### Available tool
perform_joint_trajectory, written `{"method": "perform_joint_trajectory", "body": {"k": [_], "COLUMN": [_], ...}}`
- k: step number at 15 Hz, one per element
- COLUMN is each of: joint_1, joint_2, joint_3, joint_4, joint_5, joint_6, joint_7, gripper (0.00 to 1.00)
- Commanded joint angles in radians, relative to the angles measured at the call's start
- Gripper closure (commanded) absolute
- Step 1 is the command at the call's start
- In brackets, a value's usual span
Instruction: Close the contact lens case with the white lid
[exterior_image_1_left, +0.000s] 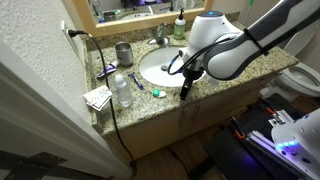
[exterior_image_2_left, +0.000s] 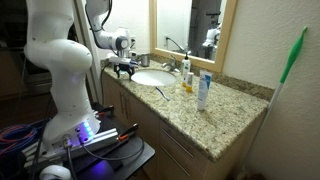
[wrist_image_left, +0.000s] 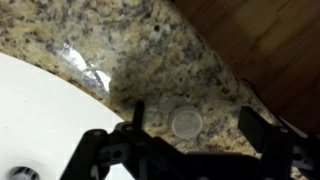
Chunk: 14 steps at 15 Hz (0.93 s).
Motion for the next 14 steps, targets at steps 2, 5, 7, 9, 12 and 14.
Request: {"method": "perform_joint_trajectory", "body": {"k": [2,5,7,9,12,14], "joint_1": [-0.004,-0.005,-0.004,-0.004,-0.005,-0.004], "joint_2": [0.039,0.039,0.041,0.043,0.037,0.024], "joint_3": [0.007,0.004,0.004,0.005,0.008,0.008], "joint_4": [0.028,0.034,0.039,0.041,0.034,0.03], "joint_5": [-0.054,-0.072,-0.078,-0.079,-0.071,-0.075], "joint_6": [0.002,0.003,0.002,0.0,0.0,-0.002], "joint_7": [0.047,0.065,0.075,0.076,0.074,0.077], "gripper": [0.32,0.52,0.67,0.81,0.92,0.92]}}
